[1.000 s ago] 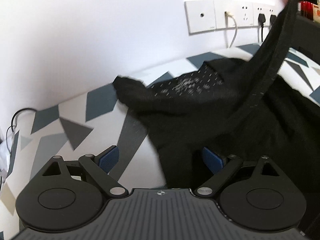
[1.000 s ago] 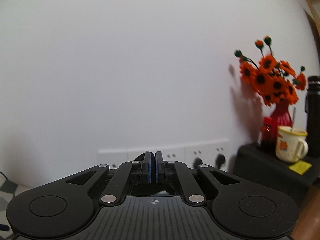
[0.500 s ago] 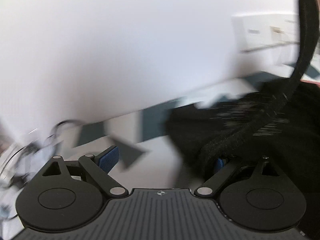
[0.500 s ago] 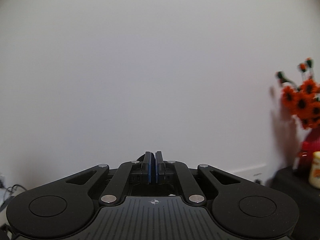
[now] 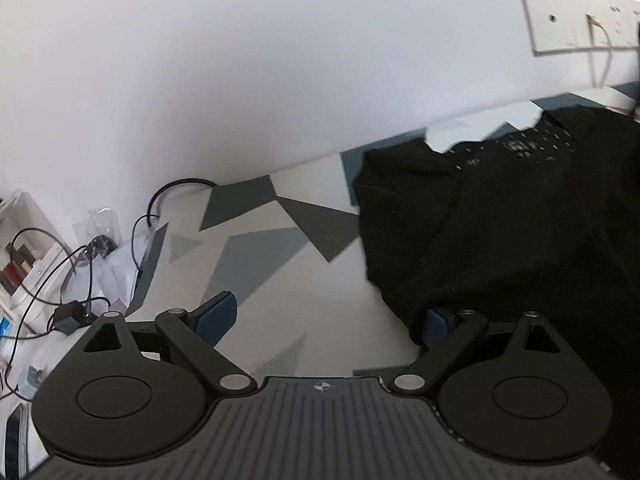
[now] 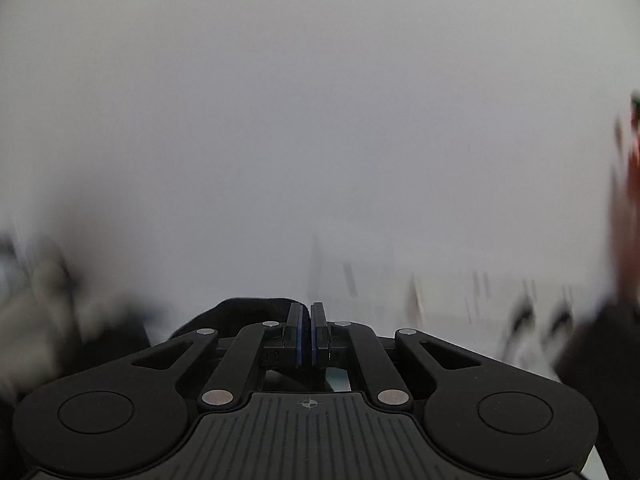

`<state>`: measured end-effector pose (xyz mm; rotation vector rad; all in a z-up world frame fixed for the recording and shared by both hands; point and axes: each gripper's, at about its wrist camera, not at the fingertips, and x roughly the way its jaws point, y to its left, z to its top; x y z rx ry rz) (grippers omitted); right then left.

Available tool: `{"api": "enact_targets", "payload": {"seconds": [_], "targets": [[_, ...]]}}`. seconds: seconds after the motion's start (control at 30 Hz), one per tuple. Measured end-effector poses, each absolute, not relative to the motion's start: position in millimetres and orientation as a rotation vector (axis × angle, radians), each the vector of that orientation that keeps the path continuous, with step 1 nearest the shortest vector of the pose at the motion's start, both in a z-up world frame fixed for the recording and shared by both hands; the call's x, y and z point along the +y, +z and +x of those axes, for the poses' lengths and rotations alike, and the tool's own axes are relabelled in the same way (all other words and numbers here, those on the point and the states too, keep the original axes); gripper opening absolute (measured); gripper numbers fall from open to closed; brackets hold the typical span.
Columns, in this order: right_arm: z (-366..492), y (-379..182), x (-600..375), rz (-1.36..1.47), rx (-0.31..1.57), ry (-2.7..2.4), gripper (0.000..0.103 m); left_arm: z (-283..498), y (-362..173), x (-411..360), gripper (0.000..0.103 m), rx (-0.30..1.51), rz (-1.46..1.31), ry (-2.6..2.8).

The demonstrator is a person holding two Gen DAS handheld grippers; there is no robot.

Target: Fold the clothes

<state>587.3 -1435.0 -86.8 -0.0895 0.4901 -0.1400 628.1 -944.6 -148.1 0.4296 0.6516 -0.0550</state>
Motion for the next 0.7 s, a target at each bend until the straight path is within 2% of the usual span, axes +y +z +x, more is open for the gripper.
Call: {"api": "enact_targets", "payload": {"seconds": [0.13, 0.3, 0.4, 0.5, 0.57, 0.6, 0.63, 0.7], "targets": [[580.3, -122.3, -1453.4, -0.057, 0.606, -0.202, 0.003, 620.7, -144.5, -946.6, 0.094, 0.669, 0.455, -0.144], [574.4, -125.2, -1461.5, 0.010, 0.624, -0.223, 0.006, 602.2, -116.6, -935.9, 0.094, 0.682, 0.401, -0.357], [568.3, -128.0, -1466.5, 0.052, 0.623, -0.217, 0.008, 605.9, -93.9, -921.1, 0.094, 0.676, 0.259, -0.441], [563.9, -130.4, -1471.3, 0.104, 0.628, -0.230, 0.009, 643.4, -86.7, -914.2, 0.094, 0.716, 0.098, -0.418], [561.3, -128.1, -1472.5, 0.158, 0.626, -0.247, 0.018, 681.5, -95.1, -912.6, 0.081, 0.764, -0.013, -0.363], [558.3, -124.7, -1472.0, 0.205, 0.610, -0.255, 0.021, 699.1, -100.8, -911.4, 0.064, 0.806, -0.075, -0.344], [555.1, -120.9, -1471.2, 0.256, 0.591, -0.263, 0.025, 715.4, -107.6, -910.0, 0.052, 0.863, -0.141, -0.331], [548.6, -113.3, -1469.7, 0.357, 0.552, -0.279, 0.031, 741.6, -121.7, -905.7, 0.042, 0.971, -0.282, -0.299]]}}
